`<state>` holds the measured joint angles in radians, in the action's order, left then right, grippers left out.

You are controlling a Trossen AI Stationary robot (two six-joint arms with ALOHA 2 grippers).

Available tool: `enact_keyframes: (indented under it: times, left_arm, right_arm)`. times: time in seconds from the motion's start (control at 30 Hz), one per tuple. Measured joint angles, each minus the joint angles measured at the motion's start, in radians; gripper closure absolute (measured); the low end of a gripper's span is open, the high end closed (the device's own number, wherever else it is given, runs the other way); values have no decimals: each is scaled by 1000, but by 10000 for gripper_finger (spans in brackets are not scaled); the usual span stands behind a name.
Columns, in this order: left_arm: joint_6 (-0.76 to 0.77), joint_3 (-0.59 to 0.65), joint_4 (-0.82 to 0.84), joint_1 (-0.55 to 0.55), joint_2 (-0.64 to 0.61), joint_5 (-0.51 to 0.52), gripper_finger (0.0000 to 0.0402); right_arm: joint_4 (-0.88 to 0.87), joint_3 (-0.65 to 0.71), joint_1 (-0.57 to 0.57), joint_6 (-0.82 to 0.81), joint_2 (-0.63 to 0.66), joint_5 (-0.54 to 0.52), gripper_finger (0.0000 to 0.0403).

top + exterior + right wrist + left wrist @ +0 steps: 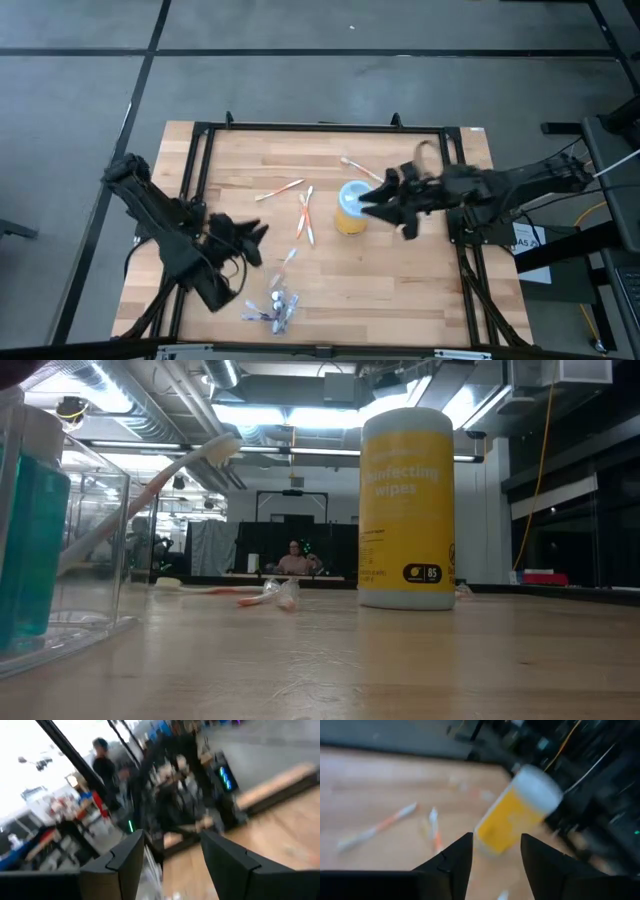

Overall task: Pick & Place toothbrushing station
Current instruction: Put the orange toothbrush into the left side of the transparent organizer

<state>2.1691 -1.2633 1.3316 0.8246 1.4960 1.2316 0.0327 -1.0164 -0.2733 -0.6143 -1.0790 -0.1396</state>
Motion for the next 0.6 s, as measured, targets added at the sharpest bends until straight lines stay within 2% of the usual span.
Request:
enact_keyframes:
  times: [0.13,0.23,0.3,0.37,0.5,0.6]
  left_arm:
    - [-100,0,2,-19,-121,120,255]
    - [-258,0,1,-31,-212,96,265]
    - [-326,0,-4,-41,-260,81,271]
    - [-397,0,-35,-44,-302,96,277]
    - [-544,0,-99,-52,-360,111,286]
    - [-613,0,-126,-76,-379,98,293]
  right_arm:
    - [-11,-3,12,-29,-104,88,202]
    - [-20,-76,36,36,-168,151,202]
    - [-59,-174,65,136,-187,142,202]
    - [-223,-295,109,248,-199,102,202]
    - [-703,-537,241,415,-243,-6,202]
    - [-977,-636,399,481,-269,-1,202]
